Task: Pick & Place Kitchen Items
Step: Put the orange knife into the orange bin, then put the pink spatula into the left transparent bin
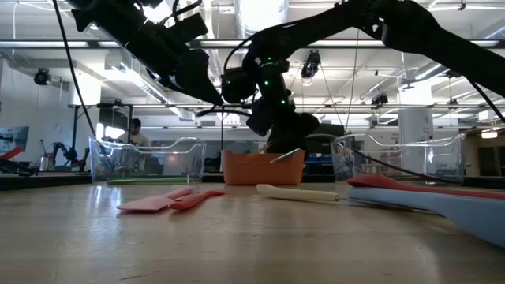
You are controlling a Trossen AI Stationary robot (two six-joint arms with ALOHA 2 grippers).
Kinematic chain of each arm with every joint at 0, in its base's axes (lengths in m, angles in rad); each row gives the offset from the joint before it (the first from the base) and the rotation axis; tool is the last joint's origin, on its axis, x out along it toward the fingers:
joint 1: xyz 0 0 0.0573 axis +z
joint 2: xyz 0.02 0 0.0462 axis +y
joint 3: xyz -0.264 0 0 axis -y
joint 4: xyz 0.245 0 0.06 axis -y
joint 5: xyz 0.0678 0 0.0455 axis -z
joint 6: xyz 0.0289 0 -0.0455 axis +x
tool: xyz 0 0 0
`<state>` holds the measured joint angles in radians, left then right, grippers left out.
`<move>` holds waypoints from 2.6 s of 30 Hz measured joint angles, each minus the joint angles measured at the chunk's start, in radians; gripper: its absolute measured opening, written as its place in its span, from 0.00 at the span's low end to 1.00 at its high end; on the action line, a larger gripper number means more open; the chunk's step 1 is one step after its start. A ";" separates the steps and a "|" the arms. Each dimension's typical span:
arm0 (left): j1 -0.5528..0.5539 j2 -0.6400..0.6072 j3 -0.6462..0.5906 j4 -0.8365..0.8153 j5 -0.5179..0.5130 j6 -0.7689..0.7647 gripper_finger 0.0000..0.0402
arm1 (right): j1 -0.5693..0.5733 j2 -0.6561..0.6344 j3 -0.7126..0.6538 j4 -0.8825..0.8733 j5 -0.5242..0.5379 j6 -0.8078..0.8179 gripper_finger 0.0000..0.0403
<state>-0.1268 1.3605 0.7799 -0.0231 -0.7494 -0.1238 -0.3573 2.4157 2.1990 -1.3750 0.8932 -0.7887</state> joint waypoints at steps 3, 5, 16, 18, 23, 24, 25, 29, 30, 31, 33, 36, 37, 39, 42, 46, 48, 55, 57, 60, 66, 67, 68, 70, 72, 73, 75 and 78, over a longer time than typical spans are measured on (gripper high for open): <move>0.000 0.000 0.000 0.000 0.000 0.000 0.74 | -0.003 0.010 0.000 0.003 0.000 -0.058 0.16; 0.000 0.000 0.000 0.000 0.000 0.000 0.74 | -0.006 0.022 0.000 0.004 -0.001 -0.095 0.16; 0.000 0.000 0.000 -0.003 0.000 0.000 0.74 | -0.030 0.050 0.000 0.083 -0.003 -0.170 0.16; 0.000 0.000 0.000 -0.003 0.000 0.000 0.74 | -0.032 0.050 0.000 0.084 -0.003 -0.179 0.16; 0.000 0.000 0.000 -0.003 0.000 0.000 0.74 | -0.032 0.050 0.000 0.098 -0.004 -0.180 0.17; 0.000 0.000 0.000 -0.003 0.000 0.000 0.74 | -0.032 0.050 0.000 0.112 -0.004 -0.177 0.20; 0.000 0.000 0.000 -0.003 0.000 0.000 0.74 | -0.032 0.050 0.000 0.128 -0.003 -0.173 0.23; 0.000 0.000 0.000 -0.004 0.000 0.000 0.74 | -0.032 0.050 0.002 0.169 -0.001 -0.162 0.37; 0.000 0.000 0.000 -0.005 0.000 0.000 0.74 | -0.032 0.050 0.002 0.169 -0.001 -0.161 0.40; 0.000 0.000 0.000 -0.007 0.000 0.000 0.74 | -0.032 0.050 0.002 0.170 0.000 -0.161 0.42; 0.000 0.000 0.000 -0.012 0.000 0.000 0.74 | -0.032 0.050 0.002 0.171 0.016 -0.149 0.45; 0.000 0.000 0.000 -0.014 0.000 0.000 0.74 | -0.031 0.048 0.002 0.172 0.063 -0.120 0.47; 0.000 0.000 0.000 -0.014 0.000 0.000 0.74 | -0.030 0.046 0.002 0.172 0.073 -0.110 0.47; 0.000 0.000 0.000 -0.015 0.000 0.000 0.74 | -0.028 0.033 0.002 0.171 0.078 -0.085 0.48; 0.000 0.000 0.000 -0.015 0.000 0.000 0.74 | -0.019 0.003 0.004 0.171 0.078 -0.060 0.48; 0.000 0.000 0.000 -0.015 0.000 0.000 0.74 | 0.000 -0.043 0.004 0.171 0.070 -0.029 0.47; 0.000 0.000 0.000 -0.015 0.000 0.000 0.74 | 0.009 -0.074 0.004 0.166 0.044 -0.005 0.46; 0.000 0.000 0.000 -0.015 0.000 0.000 0.74 | 0.047 -0.204 0.004 0.117 -0.094 0.144 0.40; 0.000 0.000 0.000 -0.015 0.000 0.000 0.74 | 0.061 -0.245 0.004 0.094 -0.135 0.203 0.38; 0.000 0.000 0.000 -0.015 0.000 -0.002 0.74 | 0.082 -0.309 0.004 0.038 -0.193 0.310 0.34; 0.000 0.000 0.000 -0.015 0.000 -0.010 0.74 | 0.129 -0.430 0.004 -0.082 -0.364 0.542 0.27; 0.000 0.000 0.000 -0.015 0.000 -0.010 0.74 | 0.136 -0.449 0.005 -0.098 -0.406 0.586 0.26; 0.000 0.000 0.000 -0.015 0.000 -0.013 0.74 | 0.142 -0.467 0.004 -0.108 -0.449 0.627 0.24; 0.000 0.000 0.000 -0.015 0.000 -0.017 0.74 | 0.152 -0.503 0.005 -0.124 -0.543 0.696 0.22; 0.000 0.000 0.000 -0.015 0.000 -0.020 0.74 | 0.164 -0.534 0.005 -0.129 -0.632 0.758 0.20; 0.000 0.000 0.000 -0.015 0.000 -0.022 0.74 | 0.170 -0.549 0.005 -0.134 -0.671 0.788 0.19; 0.000 0.000 0.000 -0.015 0.000 -0.024 0.74 | 0.180 -0.576 0.005 -0.144 -0.740 0.836 0.17; 0.000 0.000 0.000 -0.016 0.000 -0.024 0.74 | 0.201 -0.608 0.005 -0.175 -0.796 0.895 0.14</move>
<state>-0.1270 1.3605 0.7799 -0.0387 -0.7490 -0.1474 -0.1558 1.8075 2.2036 -1.5497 0.0970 0.1064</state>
